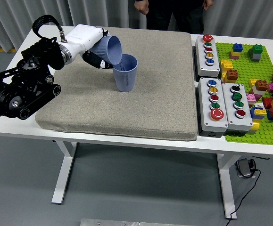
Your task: Pick cup pour cup place
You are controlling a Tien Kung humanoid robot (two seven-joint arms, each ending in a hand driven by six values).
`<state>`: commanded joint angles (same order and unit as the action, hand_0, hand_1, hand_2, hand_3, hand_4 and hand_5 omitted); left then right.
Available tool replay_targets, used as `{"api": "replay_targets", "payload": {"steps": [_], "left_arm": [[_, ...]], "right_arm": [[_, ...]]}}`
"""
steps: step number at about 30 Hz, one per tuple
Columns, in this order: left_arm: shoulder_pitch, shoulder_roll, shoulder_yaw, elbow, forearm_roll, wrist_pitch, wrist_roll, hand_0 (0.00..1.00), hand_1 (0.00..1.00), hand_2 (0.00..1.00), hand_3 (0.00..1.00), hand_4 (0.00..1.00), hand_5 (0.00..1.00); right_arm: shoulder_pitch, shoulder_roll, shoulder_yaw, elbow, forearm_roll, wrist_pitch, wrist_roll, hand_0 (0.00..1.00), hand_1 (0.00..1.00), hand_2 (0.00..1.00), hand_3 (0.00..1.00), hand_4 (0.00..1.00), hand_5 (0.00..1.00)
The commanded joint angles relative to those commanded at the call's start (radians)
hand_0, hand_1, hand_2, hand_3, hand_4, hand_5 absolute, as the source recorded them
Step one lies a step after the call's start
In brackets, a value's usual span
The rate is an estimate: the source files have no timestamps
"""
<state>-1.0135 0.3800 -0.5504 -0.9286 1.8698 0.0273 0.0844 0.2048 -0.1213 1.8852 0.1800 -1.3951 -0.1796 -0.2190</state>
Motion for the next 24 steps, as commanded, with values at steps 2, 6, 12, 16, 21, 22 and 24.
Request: {"api": "replay_targets", "payload": {"steps": [2,6,12,16,21,22,24], "left_arm": [[-0.002,0.0,0.0,-0.002,0.015,-0.003,0.003,0.627,0.574,0.545,0.526,0.856,0.273],[-0.009,0.0,0.0,-0.004,0.036,-0.007,0.008,0.625,0.572,0.541,0.527,0.852,0.274],[-0.022,-0.001,0.006,-0.006,0.065,-0.012,0.013,0.623,0.571,0.54,0.527,0.85,0.276],[-0.033,-0.003,0.018,-0.008,0.081,-0.015,0.016,0.62,0.57,0.539,0.528,0.85,0.278],[-0.041,-0.004,0.025,-0.009,0.105,-0.016,0.02,0.617,0.57,0.539,0.526,0.846,0.281],[-0.042,-0.004,0.026,-0.009,0.113,-0.017,0.021,0.617,0.57,0.539,0.526,0.846,0.281],[-0.044,-0.005,0.024,-0.009,0.138,-0.02,0.024,0.617,0.57,0.539,0.526,0.846,0.281]], "right_arm": [[-0.001,0.0,0.0,0.0,0.0,0.0,0.0,0.694,0.616,0.592,0.591,0.002,0.251],[0.0,-0.001,0.0,0.0,-0.001,0.0,0.0,0.694,0.616,0.591,0.591,0.002,0.249],[0.003,-0.002,-0.004,0.0,0.006,-0.001,0.001,0.694,0.616,0.591,0.591,0.002,0.248],[0.004,-0.003,-0.005,0.0,0.007,-0.002,0.001,0.694,0.615,0.591,0.591,0.002,0.247],[0.004,-0.004,-0.006,0.0,0.009,-0.003,0.002,0.694,0.616,0.59,0.591,0.002,0.246],[0.004,-0.004,-0.006,0.0,0.009,-0.003,0.003,0.694,0.616,0.59,0.591,0.002,0.246],[0.004,-0.004,-0.007,0.0,0.011,-0.003,0.003,0.694,0.616,0.59,0.591,0.002,0.246]]}}
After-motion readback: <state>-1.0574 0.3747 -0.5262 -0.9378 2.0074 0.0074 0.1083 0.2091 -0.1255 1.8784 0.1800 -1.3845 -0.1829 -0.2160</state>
